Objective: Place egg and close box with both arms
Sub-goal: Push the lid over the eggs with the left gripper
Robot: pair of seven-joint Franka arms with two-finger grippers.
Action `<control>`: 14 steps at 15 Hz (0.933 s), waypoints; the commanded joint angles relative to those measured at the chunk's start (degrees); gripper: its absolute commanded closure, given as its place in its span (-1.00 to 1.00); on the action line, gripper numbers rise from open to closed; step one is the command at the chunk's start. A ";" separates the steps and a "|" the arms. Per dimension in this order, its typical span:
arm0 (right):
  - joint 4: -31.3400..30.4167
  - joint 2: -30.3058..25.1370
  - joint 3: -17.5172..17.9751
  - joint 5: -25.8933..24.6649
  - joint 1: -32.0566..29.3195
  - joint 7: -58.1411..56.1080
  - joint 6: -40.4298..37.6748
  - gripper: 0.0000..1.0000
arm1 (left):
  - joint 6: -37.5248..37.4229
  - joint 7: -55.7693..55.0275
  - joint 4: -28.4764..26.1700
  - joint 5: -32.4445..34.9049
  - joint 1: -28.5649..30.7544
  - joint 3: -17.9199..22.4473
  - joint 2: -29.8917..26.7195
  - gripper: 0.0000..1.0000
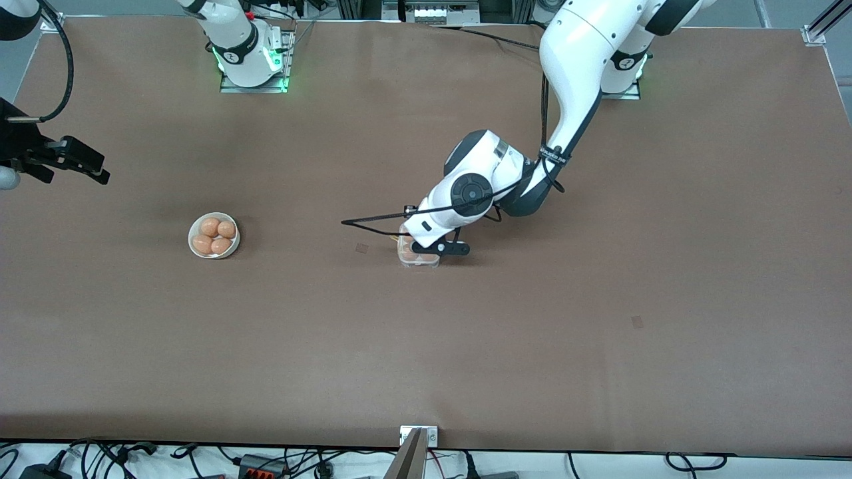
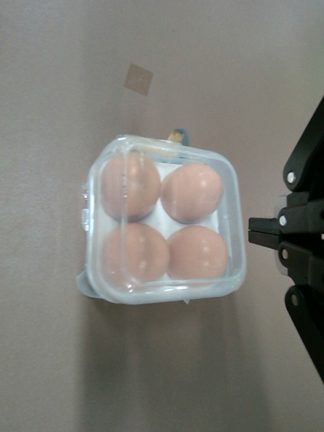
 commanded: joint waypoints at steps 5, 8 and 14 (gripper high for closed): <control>-0.36 -0.37 -0.33 -0.66 1.58 -0.71 0.04 -1.00 | -8.18 0.52 1.48 -0.52 2.33 0.47 -4.10 1.00; -0.45 -0.46 -2.01 -0.66 2.99 -0.80 -0.31 -1.00 | -11.60 0.43 0.87 -0.52 4.34 1.26 -8.84 0.99; -0.54 -0.81 -2.18 -0.92 2.64 -0.71 -0.84 -1.00 | -29.86 -2.30 0.78 6.24 12.95 1.88 -21.67 0.99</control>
